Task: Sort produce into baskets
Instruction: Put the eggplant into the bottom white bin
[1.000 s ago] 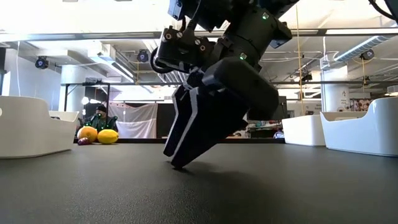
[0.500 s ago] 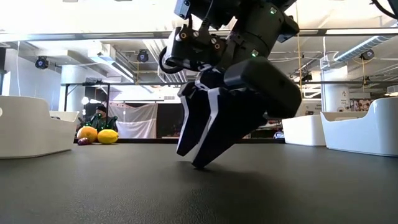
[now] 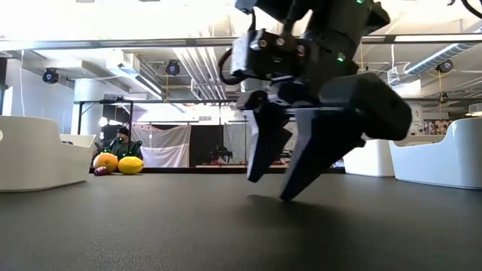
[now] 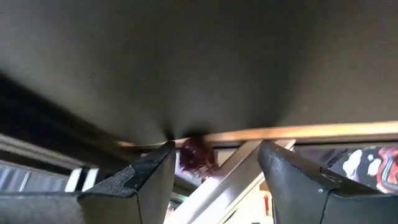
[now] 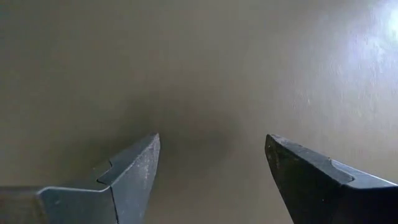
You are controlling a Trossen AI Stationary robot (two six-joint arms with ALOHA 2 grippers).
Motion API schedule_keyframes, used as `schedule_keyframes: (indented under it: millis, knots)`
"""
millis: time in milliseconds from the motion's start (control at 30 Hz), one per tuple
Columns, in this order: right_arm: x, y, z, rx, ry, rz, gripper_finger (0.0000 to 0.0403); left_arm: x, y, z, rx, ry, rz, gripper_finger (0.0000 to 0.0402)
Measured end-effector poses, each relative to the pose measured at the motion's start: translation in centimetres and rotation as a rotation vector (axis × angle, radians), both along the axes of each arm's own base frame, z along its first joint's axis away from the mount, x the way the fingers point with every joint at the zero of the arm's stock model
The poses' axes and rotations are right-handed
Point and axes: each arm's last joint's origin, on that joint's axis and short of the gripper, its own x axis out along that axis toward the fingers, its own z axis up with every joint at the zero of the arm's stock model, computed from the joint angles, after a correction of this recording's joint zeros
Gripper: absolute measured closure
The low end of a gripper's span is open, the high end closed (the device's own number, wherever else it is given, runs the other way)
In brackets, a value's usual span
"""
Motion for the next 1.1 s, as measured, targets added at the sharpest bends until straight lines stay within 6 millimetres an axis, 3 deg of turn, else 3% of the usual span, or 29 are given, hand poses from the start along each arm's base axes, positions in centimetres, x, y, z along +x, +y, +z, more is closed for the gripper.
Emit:
schedule_keyframes:
  millis: [500, 1100]
  knots:
    - [-2.3, -0.6, -0.7, 0.033, -0.014, -0.09, 0.0115, 0.2, -0.6, 0.0, 0.019, 0.044, -0.047, 0.0194]
    - [-2.6, -0.3, -1.0, 0.036, -0.011, -0.102, 0.0115, -0.6, -0.5, -0.4, -0.034, 0.057, -0.115, 0.0367]
